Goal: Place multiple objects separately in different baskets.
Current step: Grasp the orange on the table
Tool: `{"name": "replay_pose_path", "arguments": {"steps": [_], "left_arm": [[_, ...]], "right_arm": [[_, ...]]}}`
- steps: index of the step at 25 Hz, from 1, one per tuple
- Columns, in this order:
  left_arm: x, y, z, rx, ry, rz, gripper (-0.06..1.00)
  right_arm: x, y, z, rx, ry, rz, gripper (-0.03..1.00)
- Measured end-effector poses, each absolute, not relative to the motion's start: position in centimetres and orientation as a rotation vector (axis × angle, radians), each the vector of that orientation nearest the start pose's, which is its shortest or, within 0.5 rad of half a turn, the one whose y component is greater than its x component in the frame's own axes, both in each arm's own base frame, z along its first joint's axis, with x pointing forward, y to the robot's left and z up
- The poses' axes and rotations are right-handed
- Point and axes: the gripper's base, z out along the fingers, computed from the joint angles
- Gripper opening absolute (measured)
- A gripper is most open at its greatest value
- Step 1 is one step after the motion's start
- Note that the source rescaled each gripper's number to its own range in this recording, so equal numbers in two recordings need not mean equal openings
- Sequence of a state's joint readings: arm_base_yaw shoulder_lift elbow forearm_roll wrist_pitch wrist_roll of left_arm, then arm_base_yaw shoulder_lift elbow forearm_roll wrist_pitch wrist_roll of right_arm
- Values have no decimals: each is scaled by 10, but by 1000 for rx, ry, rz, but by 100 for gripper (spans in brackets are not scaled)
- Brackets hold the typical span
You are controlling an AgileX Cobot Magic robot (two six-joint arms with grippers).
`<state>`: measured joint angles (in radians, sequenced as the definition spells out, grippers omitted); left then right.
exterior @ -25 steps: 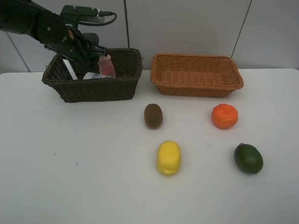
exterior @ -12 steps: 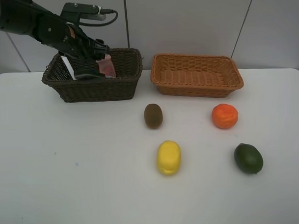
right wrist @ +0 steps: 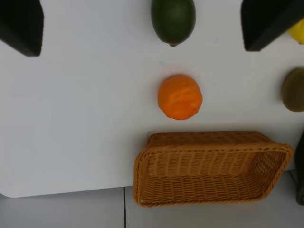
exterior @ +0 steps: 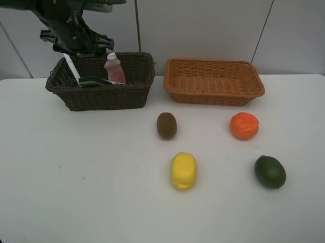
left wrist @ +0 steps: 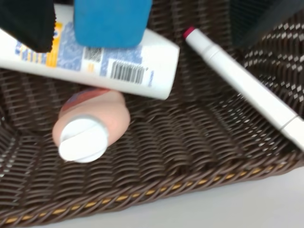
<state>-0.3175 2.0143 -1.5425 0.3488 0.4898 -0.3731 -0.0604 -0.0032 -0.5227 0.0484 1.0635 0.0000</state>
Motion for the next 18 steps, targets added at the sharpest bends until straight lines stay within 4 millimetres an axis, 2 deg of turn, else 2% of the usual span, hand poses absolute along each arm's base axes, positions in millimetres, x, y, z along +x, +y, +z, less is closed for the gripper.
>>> {"name": "replay_pose_path", "arguments": {"steps": [6, 11, 14, 18], "left_arm": [[438, -126, 235, 241, 2469, 80, 96], [437, -117, 256, 168, 2565, 120, 96], [437, -99, 264, 70, 2644, 113, 96], [434, -55, 262, -82, 2781, 81, 96]], "right_arm": [[-8, 4, 283, 58, 2019, 19, 96], [-8, 4, 283, 58, 2019, 19, 96], [-8, 4, 283, 58, 2019, 19, 96], [-8, 4, 283, 58, 2019, 19, 96]]}}
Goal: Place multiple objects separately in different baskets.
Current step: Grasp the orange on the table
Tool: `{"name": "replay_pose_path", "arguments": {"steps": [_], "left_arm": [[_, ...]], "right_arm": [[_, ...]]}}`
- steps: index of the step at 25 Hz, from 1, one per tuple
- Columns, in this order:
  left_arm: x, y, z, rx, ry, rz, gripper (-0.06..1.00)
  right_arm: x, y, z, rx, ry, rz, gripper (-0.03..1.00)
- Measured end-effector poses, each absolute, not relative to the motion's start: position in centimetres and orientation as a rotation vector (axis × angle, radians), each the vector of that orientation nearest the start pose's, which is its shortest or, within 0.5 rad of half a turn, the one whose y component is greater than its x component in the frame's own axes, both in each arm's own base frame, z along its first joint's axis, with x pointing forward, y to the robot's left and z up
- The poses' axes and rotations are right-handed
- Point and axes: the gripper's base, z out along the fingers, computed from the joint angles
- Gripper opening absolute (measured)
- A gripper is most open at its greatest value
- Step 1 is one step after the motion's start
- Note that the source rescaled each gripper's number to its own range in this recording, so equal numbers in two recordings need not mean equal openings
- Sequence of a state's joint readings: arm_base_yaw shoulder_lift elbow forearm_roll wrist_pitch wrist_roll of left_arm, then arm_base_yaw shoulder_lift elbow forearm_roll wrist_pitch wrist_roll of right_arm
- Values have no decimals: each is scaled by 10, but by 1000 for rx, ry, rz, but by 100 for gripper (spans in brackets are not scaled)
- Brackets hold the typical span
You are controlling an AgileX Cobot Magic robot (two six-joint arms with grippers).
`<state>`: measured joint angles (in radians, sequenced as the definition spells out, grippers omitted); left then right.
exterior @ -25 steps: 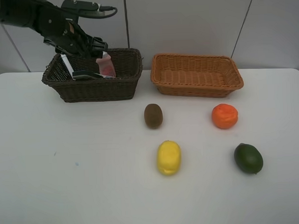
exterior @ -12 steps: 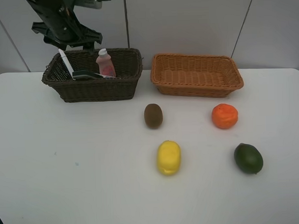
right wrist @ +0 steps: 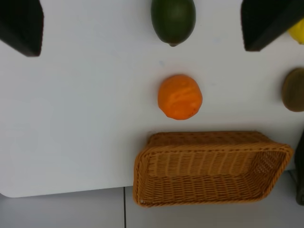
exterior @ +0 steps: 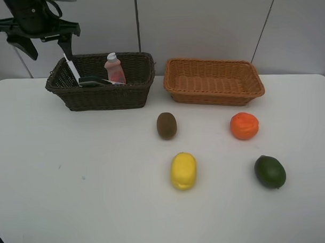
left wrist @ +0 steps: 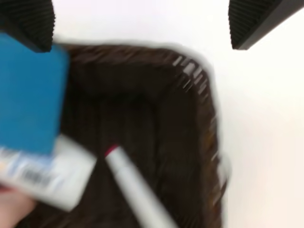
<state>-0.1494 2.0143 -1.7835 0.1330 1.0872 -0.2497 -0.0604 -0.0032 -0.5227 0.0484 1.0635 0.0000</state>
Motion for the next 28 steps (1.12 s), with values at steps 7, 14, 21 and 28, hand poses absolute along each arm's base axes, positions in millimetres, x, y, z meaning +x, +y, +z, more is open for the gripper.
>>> {"name": "replay_pose_path", "arguments": {"steps": [7, 14, 21, 28], "left_arm": [[425, 18, 259, -275, 2903, -27, 96], [377, 38, 250, -347, 3002, -53, 96], [284, 15, 270, -287, 3029, -60, 96], [185, -14, 282, -100, 2953, -84, 96]], "right_arm": [[-8, 4, 283, 58, 2019, 19, 96], [-8, 4, 283, 58, 2019, 19, 96], [-8, 4, 283, 58, 2019, 19, 96], [-8, 4, 283, 58, 2019, 19, 96]]}}
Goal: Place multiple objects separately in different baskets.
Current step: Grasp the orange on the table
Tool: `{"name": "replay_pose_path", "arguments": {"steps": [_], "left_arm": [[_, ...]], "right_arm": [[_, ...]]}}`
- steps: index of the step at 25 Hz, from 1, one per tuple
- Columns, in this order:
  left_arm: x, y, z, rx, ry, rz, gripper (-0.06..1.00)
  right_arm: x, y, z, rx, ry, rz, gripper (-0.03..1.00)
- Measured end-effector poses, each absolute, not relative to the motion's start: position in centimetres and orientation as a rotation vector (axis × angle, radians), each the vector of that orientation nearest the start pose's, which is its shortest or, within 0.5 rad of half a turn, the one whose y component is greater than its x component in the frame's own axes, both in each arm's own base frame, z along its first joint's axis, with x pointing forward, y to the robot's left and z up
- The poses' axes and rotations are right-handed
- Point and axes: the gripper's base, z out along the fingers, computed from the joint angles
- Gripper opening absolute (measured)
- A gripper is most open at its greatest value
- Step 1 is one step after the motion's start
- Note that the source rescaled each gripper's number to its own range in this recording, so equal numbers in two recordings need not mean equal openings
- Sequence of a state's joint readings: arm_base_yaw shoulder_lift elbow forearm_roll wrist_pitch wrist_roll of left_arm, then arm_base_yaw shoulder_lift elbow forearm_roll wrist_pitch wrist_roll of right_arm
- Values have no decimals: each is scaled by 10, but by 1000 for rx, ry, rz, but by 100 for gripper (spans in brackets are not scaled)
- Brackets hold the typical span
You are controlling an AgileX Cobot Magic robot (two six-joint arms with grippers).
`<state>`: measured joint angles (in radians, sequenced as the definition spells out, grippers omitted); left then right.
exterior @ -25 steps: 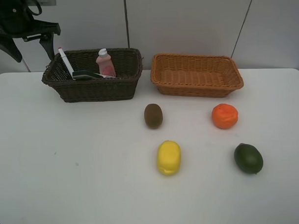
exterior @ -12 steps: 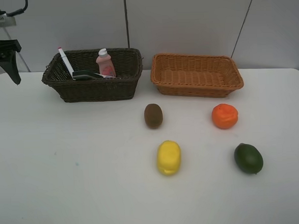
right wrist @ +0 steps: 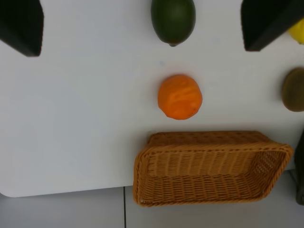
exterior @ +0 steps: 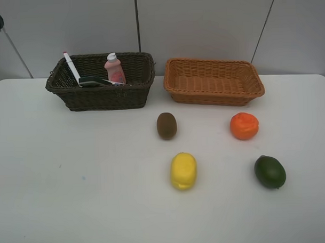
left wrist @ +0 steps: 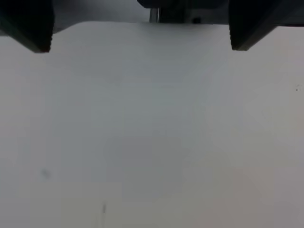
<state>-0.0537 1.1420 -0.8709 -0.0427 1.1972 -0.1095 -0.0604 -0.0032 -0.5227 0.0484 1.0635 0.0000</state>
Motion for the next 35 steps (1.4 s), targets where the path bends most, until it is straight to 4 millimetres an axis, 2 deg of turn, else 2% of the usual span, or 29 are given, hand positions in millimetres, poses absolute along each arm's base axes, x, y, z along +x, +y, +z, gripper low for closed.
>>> {"name": "replay_pose_path", "arguments": {"steps": [4, 11, 15, 20, 24, 28, 35], "left_arm": [[134, -20, 285, -6, 2830, -121, 96], [58, -11, 281, 59, 2550, -134, 96], [23, -7, 281, 84, 2359, -140, 96], [-10, -3, 282, 91, 2150, -148, 96], [-17, -2, 281, 98, 2104, -144, 96], [-10, -1, 281, 98, 2045, -120, 96], [-7, 0, 278, 101, 2040, -105, 96]], "right_arm": [[-8, 4, 283, 58, 2019, 19, 96], [-8, 4, 283, 58, 2019, 19, 96], [-8, 4, 283, 58, 2019, 19, 96], [-8, 4, 283, 58, 2019, 19, 96], [-8, 4, 283, 58, 2019, 19, 96], [-8, 4, 283, 58, 2019, 19, 96], [-8, 4, 283, 58, 2019, 20, 96]]}}
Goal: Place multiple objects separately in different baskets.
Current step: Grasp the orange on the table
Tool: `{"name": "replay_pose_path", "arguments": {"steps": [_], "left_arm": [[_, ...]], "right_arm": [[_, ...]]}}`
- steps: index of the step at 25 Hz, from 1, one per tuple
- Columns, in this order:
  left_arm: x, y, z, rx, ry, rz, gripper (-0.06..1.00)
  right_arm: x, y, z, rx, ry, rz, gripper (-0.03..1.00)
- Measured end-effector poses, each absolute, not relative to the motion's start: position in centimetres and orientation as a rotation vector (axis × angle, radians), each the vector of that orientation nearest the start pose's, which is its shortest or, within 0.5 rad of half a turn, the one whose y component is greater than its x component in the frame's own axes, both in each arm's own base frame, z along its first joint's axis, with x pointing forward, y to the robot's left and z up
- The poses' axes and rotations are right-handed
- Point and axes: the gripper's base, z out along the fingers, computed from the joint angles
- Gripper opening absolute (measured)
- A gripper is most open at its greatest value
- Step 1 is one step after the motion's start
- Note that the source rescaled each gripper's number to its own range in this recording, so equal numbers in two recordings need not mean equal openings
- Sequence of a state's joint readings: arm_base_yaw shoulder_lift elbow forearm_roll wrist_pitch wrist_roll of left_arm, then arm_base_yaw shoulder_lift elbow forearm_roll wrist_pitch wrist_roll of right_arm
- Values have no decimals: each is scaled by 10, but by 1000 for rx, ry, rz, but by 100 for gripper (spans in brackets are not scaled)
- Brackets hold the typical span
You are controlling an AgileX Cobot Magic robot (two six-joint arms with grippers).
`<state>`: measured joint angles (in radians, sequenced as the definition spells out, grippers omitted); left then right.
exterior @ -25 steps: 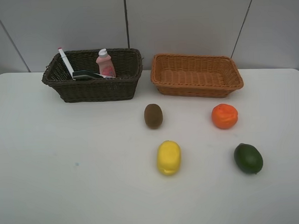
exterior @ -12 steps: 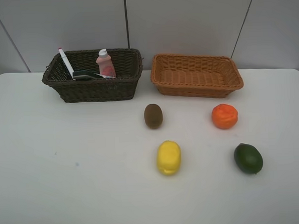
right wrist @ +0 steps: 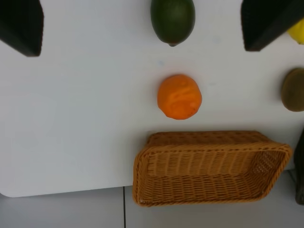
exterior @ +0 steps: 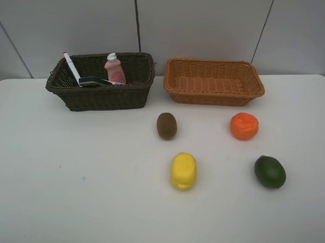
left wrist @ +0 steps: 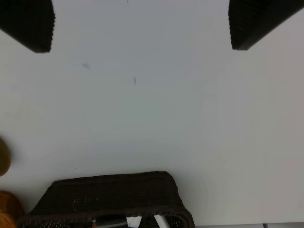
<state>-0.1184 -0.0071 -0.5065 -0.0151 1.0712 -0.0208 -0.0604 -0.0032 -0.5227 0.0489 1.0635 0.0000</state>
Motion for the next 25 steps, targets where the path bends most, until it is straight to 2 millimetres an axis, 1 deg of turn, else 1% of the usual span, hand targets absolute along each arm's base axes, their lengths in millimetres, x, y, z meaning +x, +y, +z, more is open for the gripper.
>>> {"name": "replay_pose_path", "arguments": {"steps": [22, 24, 25], "left_arm": [[-7, 0, 278, 103, 2040, -104, 96], [-7, 0, 278, 103, 2040, -104, 96], [-7, 0, 278, 103, 2040, -104, 96]], "right_arm": [[-8, 5, 283, 56, 2019, 26, 96], [-4, 4, 284, 58, 2045, 27, 96], [1, 4, 284, 60, 2078, 28, 96]]}}
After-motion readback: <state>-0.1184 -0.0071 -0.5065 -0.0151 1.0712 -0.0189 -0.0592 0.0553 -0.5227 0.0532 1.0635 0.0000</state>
